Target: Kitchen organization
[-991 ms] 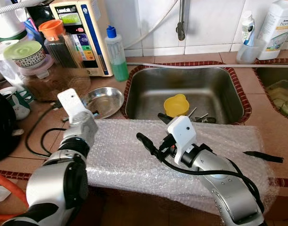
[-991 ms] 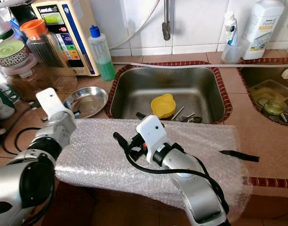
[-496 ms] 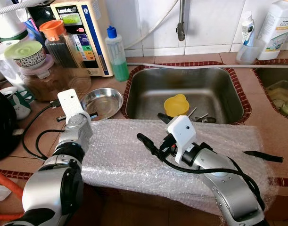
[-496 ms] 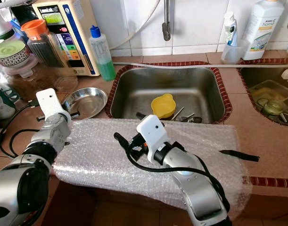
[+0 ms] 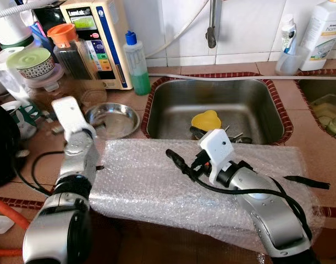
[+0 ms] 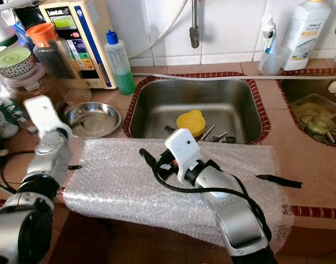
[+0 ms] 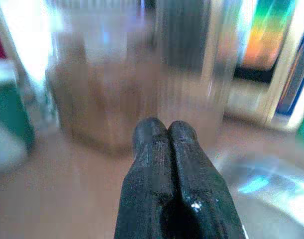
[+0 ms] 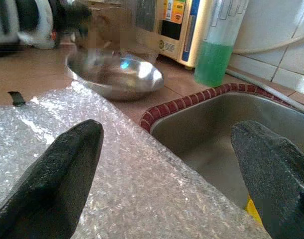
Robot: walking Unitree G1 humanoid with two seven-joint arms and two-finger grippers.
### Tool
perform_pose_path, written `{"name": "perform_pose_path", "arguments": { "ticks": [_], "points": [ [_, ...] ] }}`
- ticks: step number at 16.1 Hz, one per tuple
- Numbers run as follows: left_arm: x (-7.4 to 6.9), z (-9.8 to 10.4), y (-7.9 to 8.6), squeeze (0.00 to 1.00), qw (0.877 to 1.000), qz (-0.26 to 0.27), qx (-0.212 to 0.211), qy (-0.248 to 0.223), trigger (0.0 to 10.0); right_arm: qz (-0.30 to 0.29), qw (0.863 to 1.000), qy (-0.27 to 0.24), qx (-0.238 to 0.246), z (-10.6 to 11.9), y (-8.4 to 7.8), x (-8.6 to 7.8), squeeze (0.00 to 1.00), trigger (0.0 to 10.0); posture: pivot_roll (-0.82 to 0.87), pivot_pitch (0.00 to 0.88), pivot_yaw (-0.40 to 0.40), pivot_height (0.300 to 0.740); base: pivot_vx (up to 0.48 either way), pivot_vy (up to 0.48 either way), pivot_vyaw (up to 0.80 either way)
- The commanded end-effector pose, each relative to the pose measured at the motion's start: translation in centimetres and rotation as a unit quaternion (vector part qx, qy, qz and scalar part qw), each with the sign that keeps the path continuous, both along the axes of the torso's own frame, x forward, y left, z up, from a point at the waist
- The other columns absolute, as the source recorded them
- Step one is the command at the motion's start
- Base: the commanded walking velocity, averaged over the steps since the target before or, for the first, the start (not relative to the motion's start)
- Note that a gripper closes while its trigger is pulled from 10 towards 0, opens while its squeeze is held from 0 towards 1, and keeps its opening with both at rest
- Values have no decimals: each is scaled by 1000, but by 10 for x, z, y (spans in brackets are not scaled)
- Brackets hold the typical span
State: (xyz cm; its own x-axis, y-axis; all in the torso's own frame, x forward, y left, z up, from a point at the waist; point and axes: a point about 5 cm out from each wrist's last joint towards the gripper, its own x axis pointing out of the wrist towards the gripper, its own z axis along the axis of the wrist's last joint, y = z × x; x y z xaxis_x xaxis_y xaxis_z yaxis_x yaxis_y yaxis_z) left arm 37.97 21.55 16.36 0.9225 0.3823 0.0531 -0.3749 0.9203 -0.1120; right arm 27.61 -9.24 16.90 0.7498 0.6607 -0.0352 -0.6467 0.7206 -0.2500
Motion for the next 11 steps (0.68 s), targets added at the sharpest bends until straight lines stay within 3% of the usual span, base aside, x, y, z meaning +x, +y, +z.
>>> {"name": "perform_pose_path", "arguments": {
  "ticks": [1, 2, 4, 5, 7, 8, 9, 10, 11],
  "points": [
    [-4, 18, 7, 0, 998, 3, 41, -53, 0, -3, 1000, -11, 7, 5, 1, 3, 1000, 10000, -346, 70, 146, 740, 0, 0, 0],
    [-9, 29, 6, 0, 993, -2, 69, -94, 0, -16, 1000, -15, 16, 7, -2, 7, 1000, 10000, -339, 70, 144, 740, 0, 0, 0],
    [-18, 37, 2, 0, 988, -20, 85, -129, 0, -32, 999, -21, 28, 11, -4, 13, 1000, 10000, -330, 68, 138, 740, 0, 0, 0],
    [-20, 36, 0, 0, 987, -32, 84, -131, 0, -33, 999, -21, 29, 11, -5, 14, 1000, 10000, -319, 68, 135, 740, 0, 0, 0],
    [-22, 21, 2, 0, 992, -53, 80, -84, 0, -32, 999, -24, 29, 12, -5, 17, 1000, 10000, -308, 67, 129, 740, 0, 0, 0],
    [-21, 10, 6, 0, 996, -57, 49, -45, 4902, -31, 999, -25, 29, 13, -5, 18, 1000, 10000, -304, 66, 127, 740, 0, 0, 0],
    [-21, 5, 8, 0, 997, -57, 31, -29, 6706, -31, 999, -26, 30, 13, -5, 19, 1000, 10000, -303, 67, 127, 740, 0, 0, 0],
    [-21, -1, 13, 1000, 999, -48, 3, -9, 10000, -30, 999, -26, 30, 13, -4, 19, 1000, 10000, -301, 69, 124, 740, 0, 0, 0],
    [-20, -6, 16, 1000, 999, -37, -11, 11, 10000, -29, 999, -25, 31, 13, -4, 19, 1000, 10000, -299, 70, 123, 740, 0, 0, 0]
  ]
}}
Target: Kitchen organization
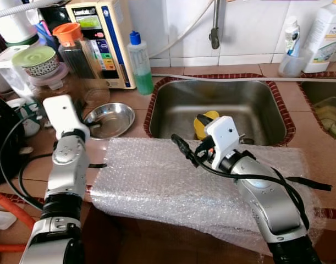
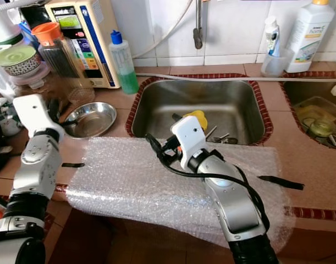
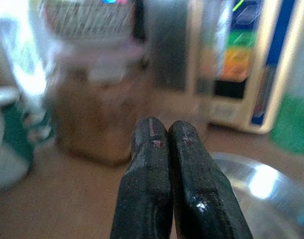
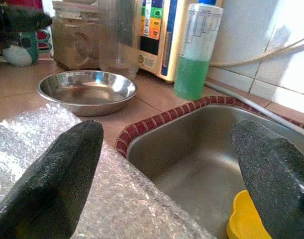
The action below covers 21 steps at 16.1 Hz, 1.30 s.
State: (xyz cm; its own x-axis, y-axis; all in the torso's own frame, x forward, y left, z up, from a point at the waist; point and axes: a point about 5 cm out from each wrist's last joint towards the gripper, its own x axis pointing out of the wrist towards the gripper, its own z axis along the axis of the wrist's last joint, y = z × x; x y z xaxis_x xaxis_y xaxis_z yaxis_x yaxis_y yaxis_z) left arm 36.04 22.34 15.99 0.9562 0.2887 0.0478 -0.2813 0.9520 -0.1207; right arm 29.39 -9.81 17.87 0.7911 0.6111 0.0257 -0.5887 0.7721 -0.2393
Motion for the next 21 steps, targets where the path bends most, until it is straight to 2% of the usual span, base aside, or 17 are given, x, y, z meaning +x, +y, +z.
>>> {"name": "perform_pose_path", "arguments": {
  "ticks": [1, 2, 4, 5, 6, 7, 8, 11, 13, 16, 18, 20, 21],
  "points": [
    [2, -5, 9, 1000, 999, 17, -15, 38, 10000, 5, 1000, -4, 6, 2, 3, 0, 1000, 10000, -294, 71, 121, 740, 0, 0, 0],
    [3, -5, 11, 1000, 998, 20, -7, 53, 10000, 7, 1000, -4, 6, 1, 3, 0, 1000, 10000, -292, 73, 122, 740, 0, 0, 0],
    [6, -5, 12, 1000, 996, -16, 6, 86, 10000, 15, 1000, -2, 3, -2, 6, -3, 1000, 10000, -285, 72, 125, 740, 0, 0, 0],
    [7, -9, 6, 1000, 992, -65, 4, 111, 10000, 16, 1000, -2, 2, -2, 6, -3, 1000, 10000, -284, 72, 127, 740, 0, 0, 0],
    [7, -11, 0, 1000, 989, -100, 0, 110, 10000, 16, 1000, -2, 3, -2, 6, -3, 1000, 10000, -285, 69, 131, 740, 0, 0, 0],
    [7, -10, -2, 1000, 988, -111, 4, 105, 10000, 17, 1000, -2, 3, -2, 7, -3, 1000, 10000, -285, 69, 134, 740, 0, 0, 0],
    [6, -15, -8, 1000, 985, -128, 25, 113, 10000, 17, 1000, -2, 3, -3, 7, -3, 1000, 10000, -288, 70, 135, 740, 0, 0, 0],
    [1, -24, -20, 1000, 978, -162, 16, 130, 10000, 18, 1000, -3, 2, -3, 9, -4, 1000, 10000, -291, 68, 139, 740, 0, 0, 0],
    [2, -20, -16, 1000, 980, -155, 22, 119, 10000, 17, 1000, -4, 1, -3, 9, -4, 1000, 10000, -294, 68, 141, 740, 0, 0, 0],
    [3, -13, -3, 1000, 990, -102, 15, 101, 10000, 17, 1000, -7, -1, -3, 9, -3, 1000, 10000, -294, 63, 138, 740, 0, 0, 0],
    [2, -17, -2, 1000, 990, -88, 2, 113, 10000, 19, 1000, -7, -3, -3, 9, -3, 1000, 10000, -290, 61, 134, 740, 0, 0, 0],
    [4, -26, -4, 1000, 987, -64, -16, 145, 10000, 22, 1000, -10, -5, -2, 11, -3, 1000, 10000, -292, 60, 134, 740, 0, 0, 0],
    [5, -30, -8, 784, 985, -62, -37, 158, 10000, 23, 1000, -10, -6, -2, 11, -3, 1000, 10000, -294, 61, 135, 740, 0, 0, 0]
  ]
}}
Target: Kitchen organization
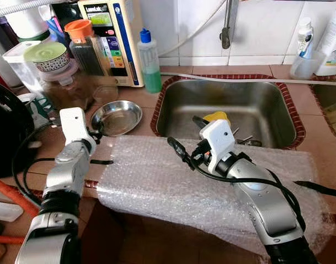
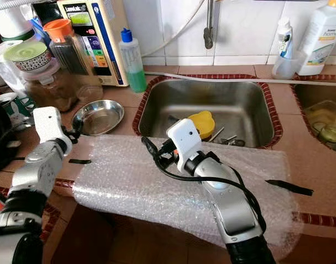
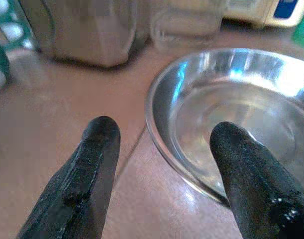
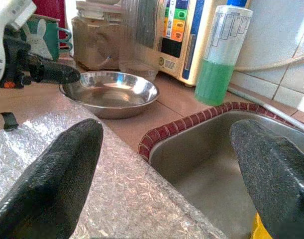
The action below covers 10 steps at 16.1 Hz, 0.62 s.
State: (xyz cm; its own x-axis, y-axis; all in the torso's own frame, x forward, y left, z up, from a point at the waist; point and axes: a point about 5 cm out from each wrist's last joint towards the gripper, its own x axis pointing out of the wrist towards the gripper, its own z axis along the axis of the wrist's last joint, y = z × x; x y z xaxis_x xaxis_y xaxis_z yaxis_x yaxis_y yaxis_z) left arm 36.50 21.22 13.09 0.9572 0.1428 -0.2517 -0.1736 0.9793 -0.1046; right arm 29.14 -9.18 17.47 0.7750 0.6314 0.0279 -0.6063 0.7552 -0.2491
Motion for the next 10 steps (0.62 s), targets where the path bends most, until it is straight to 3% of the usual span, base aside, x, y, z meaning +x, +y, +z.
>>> {"name": "perform_pose_path", "arguments": {
  "ticks": [1, 2, 6, 7, 8, 9, 10],
  "points": [
    [0, -3, 2, 0, 1000, 14, -15, 15, 10000, 10, 1000, -6, -3, 2, 5, -1, 1000, 10000, -297, 63, 137, 740, 0, 0, 0],
    [1, -7, -8, 0, 999, 5, -42, 28, 10000, 9, 1000, -6, -5, 1, 4, -1, 1000, 10000, -300, 63, 139, 740, 0, 0, 0],
    [4, -11, -21, 0, 997, -18, -55, 52, 10000, 4, 1000, -6, -8, 0, 3, -2, 1000, 10000, -310, 68, 149, 740, 0, 0, 0],
    [5, -12, -22, 0, 997, -15, -58, 58, 2314, 3, 1000, -5, -8, 0, 3, -3, 1000, 10000, -312, 67, 150, 740, 0, 0, 0],
    [5, -12, -21, 0, 996, -12, -65, 60, 2314, 3, 1000, -6, -8, 0, 3, -3, 1000, 10000, -315, 67, 152, 740, 0, 0, 0],
    [5, -13, -21, 0, 995, -9, -77, 64, 0, 2, 1000, -6, -10, 0, 3, -3, 1000, 10000, -315, 67, 152, 740, 0, 0, 0],
    [5, -13, -20, 0, 994, -6, -86, 67, 0, 0, 1000, -7, -10, 0, 2, -3, 1000, 10000, -315, 67, 152, 740, 0, 0, 0]
  ]
}}
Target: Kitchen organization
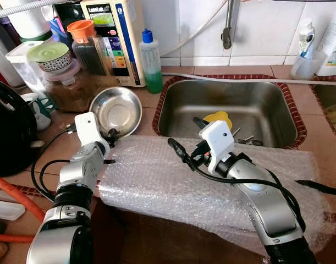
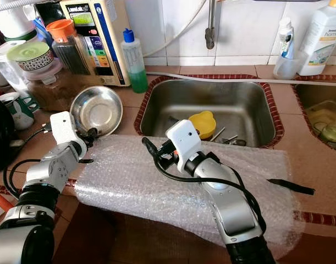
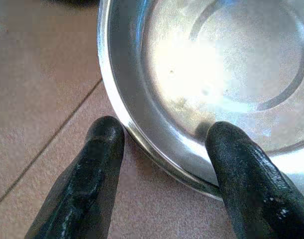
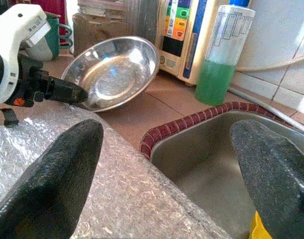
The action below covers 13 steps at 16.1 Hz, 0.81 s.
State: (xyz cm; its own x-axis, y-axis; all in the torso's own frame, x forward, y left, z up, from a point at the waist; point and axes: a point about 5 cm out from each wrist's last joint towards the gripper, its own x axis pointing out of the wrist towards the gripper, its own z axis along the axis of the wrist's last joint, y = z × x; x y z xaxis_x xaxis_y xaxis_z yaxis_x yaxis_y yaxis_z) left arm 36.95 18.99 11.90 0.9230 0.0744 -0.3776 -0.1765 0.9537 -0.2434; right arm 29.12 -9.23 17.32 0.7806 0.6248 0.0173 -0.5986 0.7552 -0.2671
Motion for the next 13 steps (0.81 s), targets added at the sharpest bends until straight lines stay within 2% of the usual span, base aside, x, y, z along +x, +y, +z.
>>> {"name": "perform_pose_path", "arguments": {
  "ticks": [1, 6, 12, 13],
  "points": [
    [0, -2, 6, 0, 1000, 13, -16, 14, 0, 4, 1000, -5, 0, 1, 3, -2, 1000, 10000, -314, 68, 154, 740, 0, 0, 0],
    [-1, 0, 20, 0, 998, 62, -23, 14, 0, 4, 1000, -6, -2, 1, 3, -1, 1000, 10000, -308, 66, 153, 740, 0, 0, 0],
    [-4, -2, 27, 0, 995, 94, -27, 16, 0, 7, 1000, 0, -3, -1, 3, -2, 1000, 10000, -307, 68, 150, 740, 0, 0, 0],
    [-4, -1, 31, 0, 994, 105, -22, 10, 0, 26, 1000, 9, -2, -2, 5, -4, 1000, 10000, -307, 68, 151, 740, 0, 0, 0]
  ]
}}
